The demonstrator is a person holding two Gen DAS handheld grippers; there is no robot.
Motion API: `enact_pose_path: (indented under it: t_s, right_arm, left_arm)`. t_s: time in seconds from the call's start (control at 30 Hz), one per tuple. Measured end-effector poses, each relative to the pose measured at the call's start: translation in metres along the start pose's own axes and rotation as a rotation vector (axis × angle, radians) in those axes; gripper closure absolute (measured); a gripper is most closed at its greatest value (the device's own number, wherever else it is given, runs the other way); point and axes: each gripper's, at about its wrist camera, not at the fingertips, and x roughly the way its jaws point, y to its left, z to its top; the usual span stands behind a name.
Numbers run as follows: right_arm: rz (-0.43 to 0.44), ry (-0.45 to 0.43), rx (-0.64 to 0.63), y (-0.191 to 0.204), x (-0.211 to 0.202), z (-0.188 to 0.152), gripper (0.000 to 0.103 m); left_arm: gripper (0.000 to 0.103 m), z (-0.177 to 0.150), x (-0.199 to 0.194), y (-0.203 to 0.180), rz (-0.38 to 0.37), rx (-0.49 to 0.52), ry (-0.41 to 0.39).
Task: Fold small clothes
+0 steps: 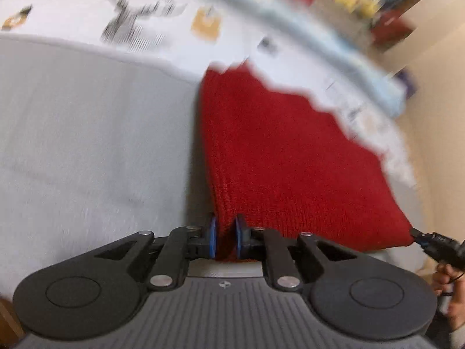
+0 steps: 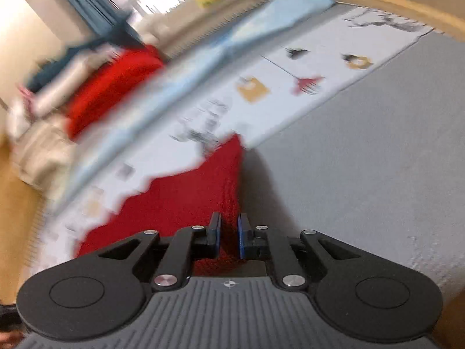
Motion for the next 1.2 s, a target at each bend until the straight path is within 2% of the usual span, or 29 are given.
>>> enact_pose_path:
  t_s: [0.07, 0.1, 0.13, 0.23, 0.3, 0.33, 0.4, 0.43, 0.5, 0.53, 0.7, 0.87, 1.0, 1.07, 1.13, 1.2]
  right_arm:
    - [-0.096, 0.145, 0.0, -0.003, 0.028, -0.008, 0.089]
    - [-0.139, 0.194, 0.009, -0.006, 0.037, -0.012, 0.088]
    - [-0.174, 0.191, 0.001, -0.005, 0.04, -0.014, 0.088]
    - [-0.218, 0.057, -0.122, 0.016, 0.025, -0.011, 0.086]
    - [-0.148, 0.021, -0.167, 0.026, 0.017, -0.014, 0.086]
    - [-0.102, 0.033, -0.17, 0.027, 0.016, -0.015, 0.086]
    - [-0.083, 0.102, -0.169, 0.024, 0.027, -0.017, 0.085]
    - [-0.115, 0.173, -0.167, 0.018, 0.035, -0.021, 0.085]
    - [-0.185, 0.295, -0.148, 0.01, 0.057, -0.029, 0.085]
    - [-0.199, 0.308, -0.134, 0.008, 0.061, -0.029, 0.086]
    - [-0.177, 0.223, -0.165, 0.017, 0.044, -0.025, 0.082]
    - [-0.247, 0.266, -0.189, 0.009, 0.052, -0.027, 0.08]
    - [-0.21, 0.173, -0.196, 0.011, 0.045, -0.022, 0.076]
    - [-0.237, 0.192, -0.201, 0.01, 0.049, -0.024, 0.075]
    - [-0.275, 0.262, -0.198, 0.005, 0.06, -0.03, 0.073]
    - [-0.283, 0.255, -0.212, 0.008, 0.064, -0.031, 0.073]
  left_arm:
    - [0.083, -0.001, 0.005, -0.001, 0.055, 0.007, 0.011]
    - [0.083, 0.002, 0.003, 0.0, 0.043, -0.003, -0.012]
    - [0.083, 0.004, -0.003, 0.001, 0.017, -0.018, -0.04]
    - [0.084, 0.009, -0.016, 0.004, -0.082, -0.046, -0.1]
    - [0.083, 0.009, -0.013, -0.003, -0.121, -0.024, -0.074]
    - [0.083, 0.007, -0.009, -0.008, -0.12, 0.001, -0.045]
    - [0.084, 0.005, 0.012, -0.017, -0.049, 0.066, 0.04]
    - [0.084, 0.003, 0.021, -0.02, 0.004, 0.092, 0.076]
    - [0.084, 0.001, 0.032, -0.024, 0.049, 0.102, 0.107]
    - [0.084, 0.002, 0.031, -0.024, 0.046, 0.089, 0.101]
    - [0.084, 0.007, 0.023, -0.022, 0.026, 0.044, 0.063]
    - [0.084, 0.004, 0.02, -0.025, 0.039, 0.066, 0.053]
    - [0.084, 0.003, 0.02, -0.025, 0.033, 0.063, 0.047]
    - [0.084, 0.004, 0.019, -0.024, 0.031, 0.061, 0.049]
    - [0.084, 0.004, 0.02, -0.024, 0.031, 0.059, 0.05]
    - [0.084, 0.004, 0.019, -0.023, 0.027, 0.056, 0.049]
